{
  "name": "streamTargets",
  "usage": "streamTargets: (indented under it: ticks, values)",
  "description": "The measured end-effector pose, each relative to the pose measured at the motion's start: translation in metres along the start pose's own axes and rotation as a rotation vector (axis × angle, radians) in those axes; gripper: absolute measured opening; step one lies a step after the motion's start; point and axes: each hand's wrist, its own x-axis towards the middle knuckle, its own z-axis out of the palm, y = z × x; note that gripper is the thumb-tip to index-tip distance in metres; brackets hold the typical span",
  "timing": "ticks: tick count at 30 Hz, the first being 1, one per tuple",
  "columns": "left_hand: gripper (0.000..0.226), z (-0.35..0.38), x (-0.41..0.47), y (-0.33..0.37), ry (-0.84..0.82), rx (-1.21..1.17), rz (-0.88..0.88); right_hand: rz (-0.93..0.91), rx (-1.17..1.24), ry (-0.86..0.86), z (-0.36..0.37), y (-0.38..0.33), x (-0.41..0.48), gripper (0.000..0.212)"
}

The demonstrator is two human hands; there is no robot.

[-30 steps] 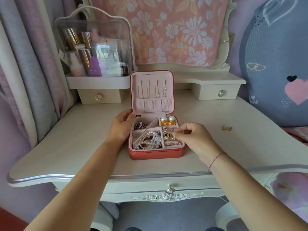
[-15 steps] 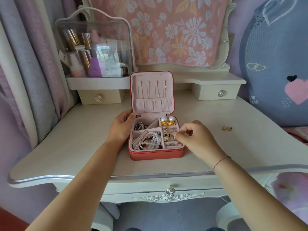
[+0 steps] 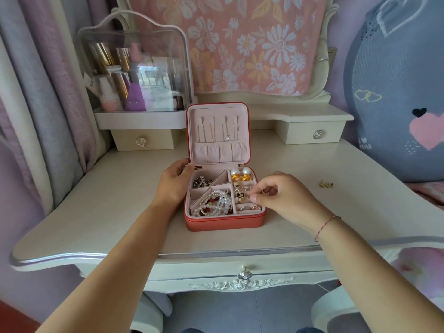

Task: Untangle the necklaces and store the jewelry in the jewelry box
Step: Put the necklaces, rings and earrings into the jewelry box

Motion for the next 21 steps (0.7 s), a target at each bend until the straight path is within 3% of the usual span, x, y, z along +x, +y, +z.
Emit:
streamTargets:
  ticks: [7,13,17,21]
  values:
    - [0.016,0.0,0.0,0.001,0.003,0.008,0.006,-0.053,-0.188,0.077,0.006,-0.006,0.0,0.016]
    - [0.018,0.0,0.0,0.0,-0.006,0.0,0.002,0.052,0.134,-0.021,0.005,-0.002,0.005,0.008]
    - [0.018,-0.001,0.0,0.0,-0.008,0.006,-0.003,0.054,0.222,-0.013,0.006,0.005,0.006,0.006]
    - [0.016,-0.001,0.0,-0.001,-0.008,0.024,0.003,-0.029,0.215,0.189,-0.01,0.023,0.004,0.015]
